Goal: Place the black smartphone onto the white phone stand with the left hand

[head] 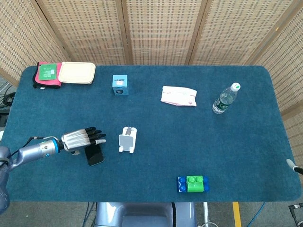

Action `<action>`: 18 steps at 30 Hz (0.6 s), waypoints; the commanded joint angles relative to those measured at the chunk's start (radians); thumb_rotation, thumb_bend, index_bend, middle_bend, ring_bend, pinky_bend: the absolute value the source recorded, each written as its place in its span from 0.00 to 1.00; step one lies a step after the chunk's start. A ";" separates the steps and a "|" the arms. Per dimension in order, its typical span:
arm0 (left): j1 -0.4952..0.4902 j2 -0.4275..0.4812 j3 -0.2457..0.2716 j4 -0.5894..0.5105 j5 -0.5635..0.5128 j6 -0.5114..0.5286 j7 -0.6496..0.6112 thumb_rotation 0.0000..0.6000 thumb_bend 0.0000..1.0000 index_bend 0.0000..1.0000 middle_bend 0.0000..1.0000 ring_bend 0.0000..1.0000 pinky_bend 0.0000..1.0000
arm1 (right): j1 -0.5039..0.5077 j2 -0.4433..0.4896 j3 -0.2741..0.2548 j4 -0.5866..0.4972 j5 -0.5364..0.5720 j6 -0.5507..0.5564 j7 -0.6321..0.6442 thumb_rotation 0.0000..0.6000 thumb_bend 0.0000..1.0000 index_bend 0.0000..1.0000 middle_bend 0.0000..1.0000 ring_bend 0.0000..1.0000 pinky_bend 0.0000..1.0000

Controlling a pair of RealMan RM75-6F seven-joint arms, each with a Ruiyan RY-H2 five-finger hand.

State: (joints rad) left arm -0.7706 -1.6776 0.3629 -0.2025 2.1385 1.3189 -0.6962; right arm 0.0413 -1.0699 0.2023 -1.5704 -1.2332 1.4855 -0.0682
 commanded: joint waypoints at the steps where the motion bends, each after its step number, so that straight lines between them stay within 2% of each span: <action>1: -0.002 -0.007 0.011 0.007 -0.006 -0.007 -0.004 1.00 0.06 0.00 0.00 0.06 0.12 | 0.001 -0.001 0.001 0.003 0.004 -0.004 0.000 1.00 0.00 0.00 0.00 0.00 0.00; 12: -0.011 -0.035 0.047 0.021 -0.030 -0.043 -0.025 1.00 0.06 0.02 0.04 0.10 0.13 | 0.005 -0.004 0.005 0.009 0.020 -0.015 -0.004 1.00 0.00 0.00 0.00 0.00 0.00; 14: -0.007 -0.044 0.047 0.021 -0.040 -0.049 -0.031 1.00 0.07 0.06 0.08 0.14 0.15 | 0.005 -0.003 0.005 0.011 0.022 -0.017 -0.002 1.00 0.00 0.00 0.00 0.00 0.00; 18: 0.000 -0.056 0.047 0.026 -0.057 -0.042 -0.030 1.00 0.13 0.22 0.24 0.27 0.26 | 0.004 -0.001 0.005 0.010 0.022 -0.017 0.003 1.00 0.00 0.00 0.00 0.00 0.00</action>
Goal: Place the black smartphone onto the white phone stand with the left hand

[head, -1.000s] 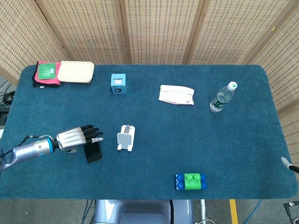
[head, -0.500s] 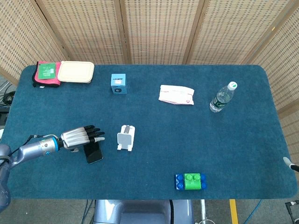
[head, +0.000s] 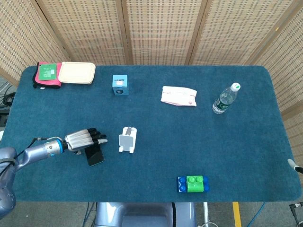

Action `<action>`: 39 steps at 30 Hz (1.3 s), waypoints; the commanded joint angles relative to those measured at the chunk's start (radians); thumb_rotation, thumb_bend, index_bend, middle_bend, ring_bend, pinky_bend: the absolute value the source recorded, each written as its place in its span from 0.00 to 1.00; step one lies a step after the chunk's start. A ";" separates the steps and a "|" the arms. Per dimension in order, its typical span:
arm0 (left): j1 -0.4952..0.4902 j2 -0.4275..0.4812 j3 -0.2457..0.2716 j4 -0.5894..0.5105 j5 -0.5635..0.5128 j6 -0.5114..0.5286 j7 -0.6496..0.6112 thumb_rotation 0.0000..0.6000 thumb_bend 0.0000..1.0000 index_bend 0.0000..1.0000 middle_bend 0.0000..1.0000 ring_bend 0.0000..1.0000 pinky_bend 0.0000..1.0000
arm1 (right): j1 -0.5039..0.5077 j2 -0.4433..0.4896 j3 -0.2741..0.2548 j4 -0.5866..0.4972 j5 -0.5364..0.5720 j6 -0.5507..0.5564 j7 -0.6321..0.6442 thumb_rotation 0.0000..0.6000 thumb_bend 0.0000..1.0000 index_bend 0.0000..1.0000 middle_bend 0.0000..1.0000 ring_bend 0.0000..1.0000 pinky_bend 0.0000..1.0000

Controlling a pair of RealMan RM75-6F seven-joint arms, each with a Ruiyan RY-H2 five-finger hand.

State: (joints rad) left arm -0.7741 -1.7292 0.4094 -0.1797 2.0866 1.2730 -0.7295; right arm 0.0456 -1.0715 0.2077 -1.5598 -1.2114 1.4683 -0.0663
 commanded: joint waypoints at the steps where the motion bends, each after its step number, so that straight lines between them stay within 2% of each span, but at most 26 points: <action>1: 0.007 -0.007 0.001 0.005 -0.010 0.006 0.005 1.00 0.13 0.27 0.28 0.31 0.29 | -0.001 0.001 0.000 -0.001 0.000 0.000 0.004 1.00 0.00 0.00 0.00 0.00 0.00; 4: 0.007 -0.011 0.000 0.006 -0.019 0.016 0.007 1.00 0.14 0.39 0.38 0.43 0.36 | -0.002 0.003 0.000 -0.001 -0.001 0.000 0.008 1.00 0.00 0.00 0.00 0.00 0.00; 8: 0.014 -0.011 -0.002 0.012 -0.034 0.044 0.019 1.00 0.16 0.49 0.45 0.50 0.38 | -0.003 0.005 0.000 -0.003 -0.004 0.002 0.012 1.00 0.00 0.00 0.00 0.00 0.00; 19: 0.003 0.016 -0.016 0.001 -0.068 0.118 0.043 1.00 0.17 0.51 0.46 0.51 0.39 | -0.008 0.014 -0.004 -0.015 -0.015 0.007 0.026 1.00 0.00 0.00 0.00 0.00 0.00; 27: -0.072 0.082 -0.065 -0.032 -0.099 0.287 0.158 1.00 0.17 0.51 0.46 0.51 0.39 | -0.014 0.024 -0.004 -0.022 -0.024 0.013 0.050 1.00 0.00 0.00 0.00 0.00 0.00; 31: -0.152 0.136 -0.088 -0.086 -0.095 0.393 0.284 1.00 0.15 0.52 0.46 0.51 0.40 | -0.019 0.031 -0.005 -0.027 -0.028 0.017 0.065 1.00 0.00 0.00 0.00 0.00 0.00; 33: -0.242 0.175 -0.091 -0.133 -0.064 0.442 0.432 1.00 0.15 0.52 0.46 0.51 0.40 | -0.022 0.035 -0.005 -0.029 -0.032 0.019 0.078 1.00 0.00 0.00 0.00 0.00 0.00; 35: -0.293 0.212 -0.082 -0.203 -0.035 0.425 0.540 1.00 0.14 0.52 0.46 0.51 0.40 | -0.022 0.038 -0.007 -0.029 -0.033 0.014 0.086 1.00 0.00 0.00 0.00 0.00 0.00; 39: -0.377 0.300 -0.069 -0.407 0.010 0.313 0.774 1.00 0.13 0.52 0.46 0.51 0.40 | -0.020 0.041 -0.007 -0.023 -0.032 0.002 0.101 1.00 0.00 0.00 0.00 0.00 0.00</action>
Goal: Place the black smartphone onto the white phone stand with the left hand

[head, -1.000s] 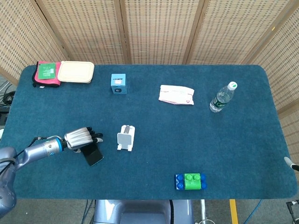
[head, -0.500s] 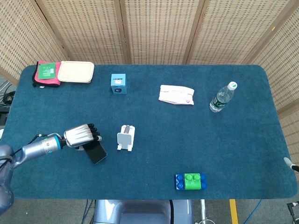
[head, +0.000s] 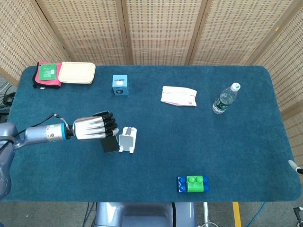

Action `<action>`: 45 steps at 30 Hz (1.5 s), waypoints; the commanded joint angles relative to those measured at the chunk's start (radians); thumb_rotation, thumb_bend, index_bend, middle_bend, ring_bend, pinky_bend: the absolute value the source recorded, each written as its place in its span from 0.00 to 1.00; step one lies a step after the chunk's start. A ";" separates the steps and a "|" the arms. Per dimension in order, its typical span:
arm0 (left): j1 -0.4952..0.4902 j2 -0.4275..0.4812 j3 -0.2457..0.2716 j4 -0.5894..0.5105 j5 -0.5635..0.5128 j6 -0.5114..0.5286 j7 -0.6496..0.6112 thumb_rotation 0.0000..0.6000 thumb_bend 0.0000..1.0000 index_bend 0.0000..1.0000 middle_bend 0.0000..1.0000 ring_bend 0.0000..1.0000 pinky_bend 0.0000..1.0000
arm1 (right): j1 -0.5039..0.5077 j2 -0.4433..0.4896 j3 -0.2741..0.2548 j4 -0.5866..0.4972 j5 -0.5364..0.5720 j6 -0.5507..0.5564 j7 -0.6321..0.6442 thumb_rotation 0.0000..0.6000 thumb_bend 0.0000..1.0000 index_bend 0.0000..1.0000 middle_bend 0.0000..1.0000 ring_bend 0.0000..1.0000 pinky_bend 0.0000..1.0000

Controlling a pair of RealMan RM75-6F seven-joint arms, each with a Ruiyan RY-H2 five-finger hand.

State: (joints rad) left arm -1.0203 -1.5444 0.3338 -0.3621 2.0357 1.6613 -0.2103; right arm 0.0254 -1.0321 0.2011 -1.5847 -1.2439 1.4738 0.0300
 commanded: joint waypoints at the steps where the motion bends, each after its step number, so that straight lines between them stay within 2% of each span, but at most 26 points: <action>1: -0.151 0.143 0.006 -0.298 0.068 -0.124 0.316 1.00 0.13 0.52 0.46 0.51 0.40 | 0.001 0.002 0.000 0.004 0.001 -0.006 0.009 1.00 0.00 0.00 0.00 0.00 0.00; 7: -0.196 0.232 -0.008 -0.583 0.068 -0.344 0.555 1.00 0.13 0.52 0.46 0.51 0.40 | 0.000 0.008 -0.002 0.009 -0.002 -0.015 0.036 1.00 0.00 0.00 0.00 0.00 0.00; 12: -0.207 0.254 -0.020 -0.700 0.062 -0.472 0.669 1.00 0.13 0.52 0.47 0.52 0.40 | -0.002 0.015 -0.005 0.003 -0.004 -0.019 0.047 1.00 0.00 0.00 0.00 0.00 0.00; 19: -0.207 0.250 -0.077 -0.826 0.028 -0.631 0.825 1.00 0.13 0.52 0.47 0.52 0.40 | -0.014 0.033 -0.008 -0.006 -0.020 -0.009 0.090 1.00 0.00 0.00 0.00 0.00 0.00; 28: -0.199 0.236 -0.123 -0.878 0.013 -0.719 0.899 1.00 0.13 0.52 0.47 0.52 0.40 | -0.024 0.048 -0.010 0.000 -0.028 -0.007 0.143 1.00 0.00 0.00 0.00 0.00 0.00; 45: -0.159 0.152 -0.176 -0.869 -0.011 -0.804 1.007 1.00 0.13 0.52 0.47 0.52 0.40 | -0.031 0.058 -0.007 0.008 -0.027 -0.006 0.184 1.00 0.00 0.00 0.00 0.00 0.00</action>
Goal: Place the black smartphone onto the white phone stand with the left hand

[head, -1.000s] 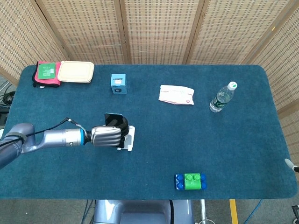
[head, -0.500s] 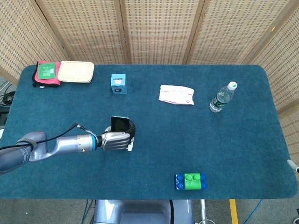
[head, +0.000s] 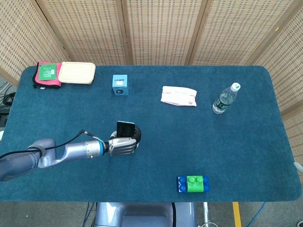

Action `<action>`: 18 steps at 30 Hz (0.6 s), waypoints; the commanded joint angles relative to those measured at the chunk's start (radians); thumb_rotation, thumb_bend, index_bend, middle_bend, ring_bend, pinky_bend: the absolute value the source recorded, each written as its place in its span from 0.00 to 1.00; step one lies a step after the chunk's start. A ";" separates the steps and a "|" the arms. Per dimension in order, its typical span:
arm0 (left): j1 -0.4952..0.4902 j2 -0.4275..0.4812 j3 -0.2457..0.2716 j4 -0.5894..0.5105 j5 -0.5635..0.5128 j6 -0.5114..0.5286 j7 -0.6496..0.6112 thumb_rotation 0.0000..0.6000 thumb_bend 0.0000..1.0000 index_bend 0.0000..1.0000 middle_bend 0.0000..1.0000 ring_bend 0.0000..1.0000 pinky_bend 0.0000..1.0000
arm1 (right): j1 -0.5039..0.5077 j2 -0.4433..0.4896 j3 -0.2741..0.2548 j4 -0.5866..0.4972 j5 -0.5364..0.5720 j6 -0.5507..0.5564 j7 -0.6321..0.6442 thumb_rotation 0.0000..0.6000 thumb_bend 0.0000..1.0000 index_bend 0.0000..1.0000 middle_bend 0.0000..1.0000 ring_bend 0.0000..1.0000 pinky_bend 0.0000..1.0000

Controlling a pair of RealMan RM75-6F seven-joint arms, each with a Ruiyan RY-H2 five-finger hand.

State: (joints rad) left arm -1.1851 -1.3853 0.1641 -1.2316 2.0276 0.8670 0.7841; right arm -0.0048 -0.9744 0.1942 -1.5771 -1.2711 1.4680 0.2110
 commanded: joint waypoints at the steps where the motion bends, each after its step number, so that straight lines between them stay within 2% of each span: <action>1: 0.008 -0.010 -0.010 0.000 -0.005 -0.013 0.020 1.00 0.13 0.52 0.47 0.52 0.40 | -0.001 0.001 0.000 0.002 0.001 -0.001 0.005 1.00 0.00 0.00 0.00 0.00 0.00; 13: 0.032 -0.038 -0.035 0.002 -0.017 -0.040 0.068 1.00 0.12 0.50 0.46 0.52 0.40 | -0.005 0.006 0.000 0.004 -0.003 0.001 0.023 1.00 0.00 0.00 0.00 0.00 0.00; 15: 0.037 -0.045 -0.041 0.002 -0.023 -0.051 0.081 1.00 0.08 0.43 0.37 0.48 0.40 | -0.005 0.007 0.000 0.004 -0.002 0.000 0.025 1.00 0.00 0.00 0.00 0.00 0.00; 18: 0.040 -0.044 -0.044 -0.003 -0.029 -0.059 0.083 1.00 0.01 0.22 0.14 0.31 0.40 | -0.005 0.008 0.000 0.004 -0.002 -0.001 0.026 1.00 0.00 0.00 0.00 0.00 0.00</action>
State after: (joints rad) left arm -1.1463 -1.4292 0.1210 -1.2334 2.0008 0.8102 0.8666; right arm -0.0098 -0.9669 0.1940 -1.5730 -1.2729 1.4675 0.2371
